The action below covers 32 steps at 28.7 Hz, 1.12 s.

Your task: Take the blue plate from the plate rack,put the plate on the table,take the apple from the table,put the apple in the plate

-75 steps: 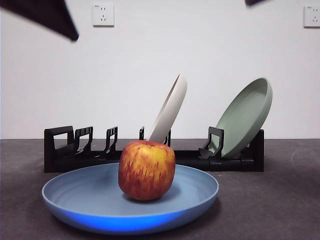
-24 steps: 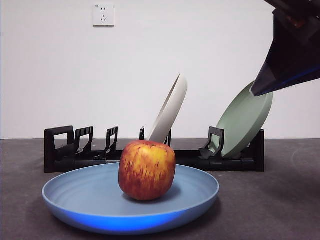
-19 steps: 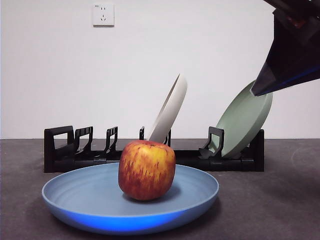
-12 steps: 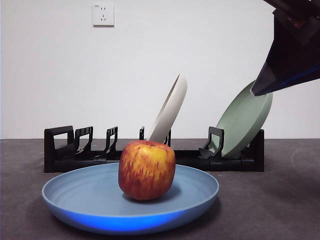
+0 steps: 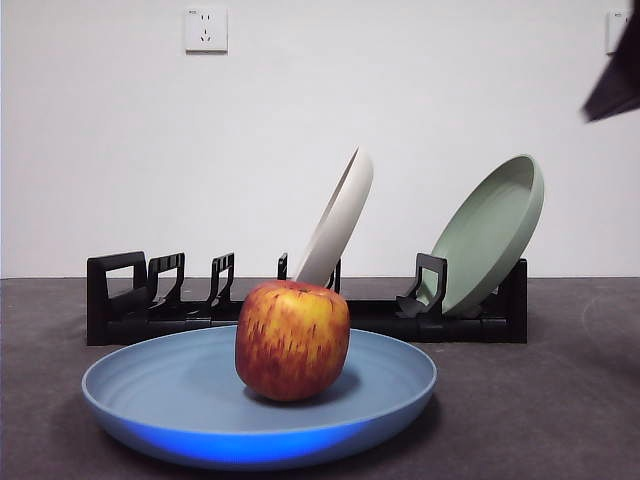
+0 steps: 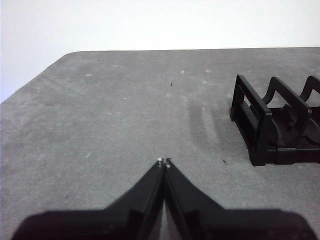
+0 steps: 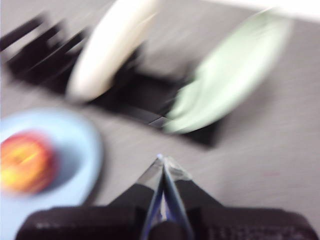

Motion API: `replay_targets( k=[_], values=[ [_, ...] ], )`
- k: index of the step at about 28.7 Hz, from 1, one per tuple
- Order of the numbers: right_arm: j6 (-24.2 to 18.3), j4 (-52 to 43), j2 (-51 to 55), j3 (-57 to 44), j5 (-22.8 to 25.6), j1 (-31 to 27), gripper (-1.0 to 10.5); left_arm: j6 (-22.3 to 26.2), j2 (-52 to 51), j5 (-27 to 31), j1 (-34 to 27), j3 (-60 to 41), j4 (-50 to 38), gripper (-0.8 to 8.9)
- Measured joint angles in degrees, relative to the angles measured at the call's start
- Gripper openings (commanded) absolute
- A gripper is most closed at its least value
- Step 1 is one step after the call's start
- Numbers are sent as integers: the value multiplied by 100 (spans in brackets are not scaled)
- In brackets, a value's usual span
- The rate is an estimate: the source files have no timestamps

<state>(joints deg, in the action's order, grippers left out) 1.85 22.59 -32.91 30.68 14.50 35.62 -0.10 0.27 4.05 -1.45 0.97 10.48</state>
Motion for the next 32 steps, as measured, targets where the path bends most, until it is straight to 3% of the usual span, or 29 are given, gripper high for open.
replay_targets(
  k=[5, 9, 18, 27, 32],
  values=[
    [-144, -162, 1104, -205, -957, -2048, 1, 0, 0, 2, 0, 0, 0, -3],
    [-188, -702, 1856, -938, -1152, -3185, 1, 0, 0, 2, 0, 0, 0, -3],
    [-186, -1174, 2959, -2299, -1154, -3410, 1, 0, 0, 2, 0, 0, 0, -3],
    [-63, -1178, 3265, -2848, -1165, -3407, 1, 0, 0, 2, 0, 0, 0, -3],
    [7, -1200, 3265, -2949, -1526, -3407, 1, 0, 0, 2, 0, 0, 0, -3]
  ],
)
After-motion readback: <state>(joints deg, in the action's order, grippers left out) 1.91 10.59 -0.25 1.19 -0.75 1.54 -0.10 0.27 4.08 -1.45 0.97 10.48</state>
